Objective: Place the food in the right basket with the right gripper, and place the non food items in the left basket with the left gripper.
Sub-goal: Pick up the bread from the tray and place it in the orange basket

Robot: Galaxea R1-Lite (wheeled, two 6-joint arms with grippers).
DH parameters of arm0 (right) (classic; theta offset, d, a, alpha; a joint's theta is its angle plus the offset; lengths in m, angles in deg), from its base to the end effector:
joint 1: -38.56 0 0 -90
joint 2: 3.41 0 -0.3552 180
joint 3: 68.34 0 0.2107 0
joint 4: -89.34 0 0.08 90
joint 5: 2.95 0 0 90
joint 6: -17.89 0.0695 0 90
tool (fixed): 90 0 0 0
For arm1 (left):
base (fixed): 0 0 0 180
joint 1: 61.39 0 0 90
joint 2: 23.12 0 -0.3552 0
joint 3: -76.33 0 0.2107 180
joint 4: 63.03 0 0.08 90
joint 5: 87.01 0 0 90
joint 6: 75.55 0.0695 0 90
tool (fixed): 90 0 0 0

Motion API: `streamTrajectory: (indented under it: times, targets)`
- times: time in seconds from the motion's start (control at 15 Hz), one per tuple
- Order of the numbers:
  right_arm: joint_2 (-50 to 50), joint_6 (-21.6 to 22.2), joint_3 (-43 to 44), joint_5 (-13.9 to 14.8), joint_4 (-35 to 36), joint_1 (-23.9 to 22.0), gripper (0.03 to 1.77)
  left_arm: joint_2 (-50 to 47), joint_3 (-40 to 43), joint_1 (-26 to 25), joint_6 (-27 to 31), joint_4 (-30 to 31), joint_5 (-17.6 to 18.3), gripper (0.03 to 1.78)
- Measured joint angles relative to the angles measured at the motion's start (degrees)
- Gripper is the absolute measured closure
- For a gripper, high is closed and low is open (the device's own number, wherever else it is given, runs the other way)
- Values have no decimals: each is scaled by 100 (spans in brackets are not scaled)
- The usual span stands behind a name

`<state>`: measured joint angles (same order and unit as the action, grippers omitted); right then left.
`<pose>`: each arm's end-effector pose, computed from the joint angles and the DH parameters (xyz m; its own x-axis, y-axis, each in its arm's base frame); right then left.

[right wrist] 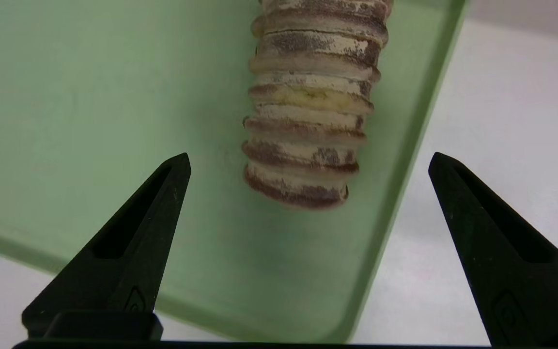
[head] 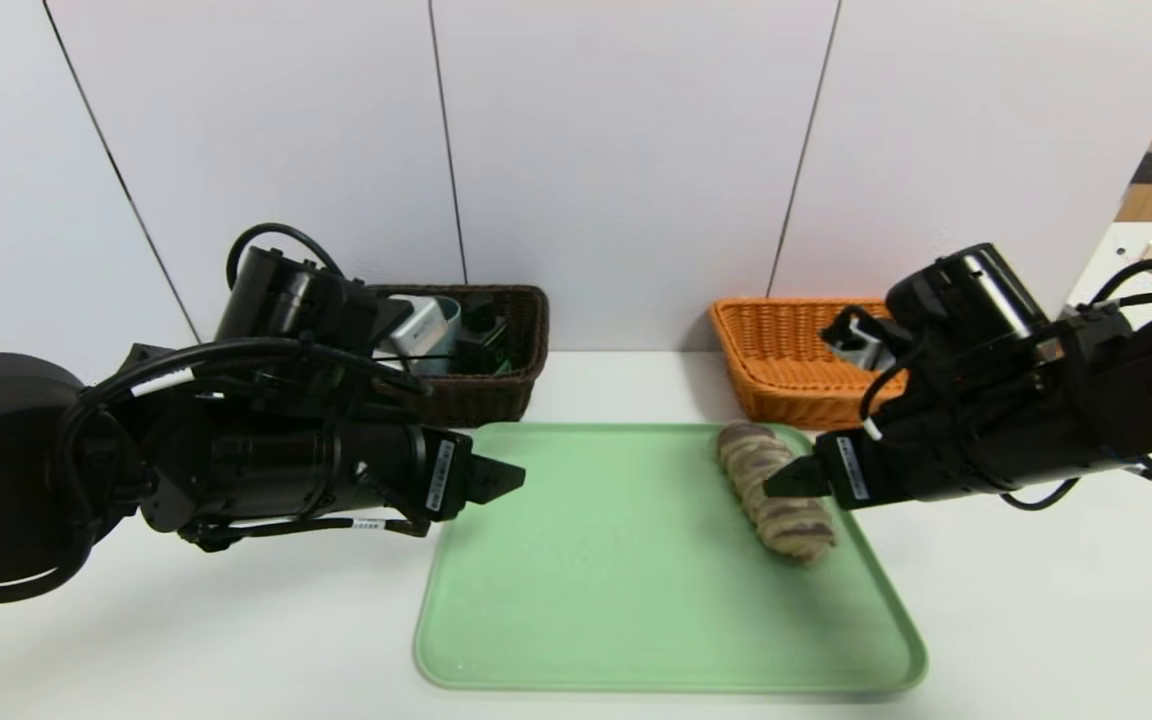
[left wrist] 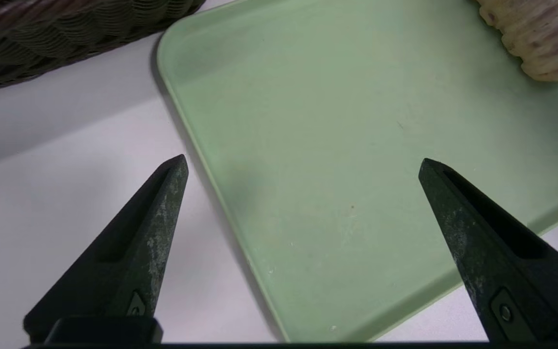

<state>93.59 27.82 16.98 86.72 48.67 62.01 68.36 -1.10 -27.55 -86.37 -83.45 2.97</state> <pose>0.3126 0.1360 0.1915 0.5581 0.2484 -0.7917 -0.2699 0.9566 0.1098 0.2798 -0.1875 0.2193 0.6850 -0.4588 -0.5660 0.4585 0.8752 -0.1546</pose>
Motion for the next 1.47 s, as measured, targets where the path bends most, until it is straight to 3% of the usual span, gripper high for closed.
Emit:
streamTrajectory:
  times: [0.53,1.47]
  targets:
    - [892,190,452,755,177,356,10,-39,77,9,11,30,-11,12]
    - [1298,223,438,805,182,402,13,0,135,-2,5,37,-13,12]
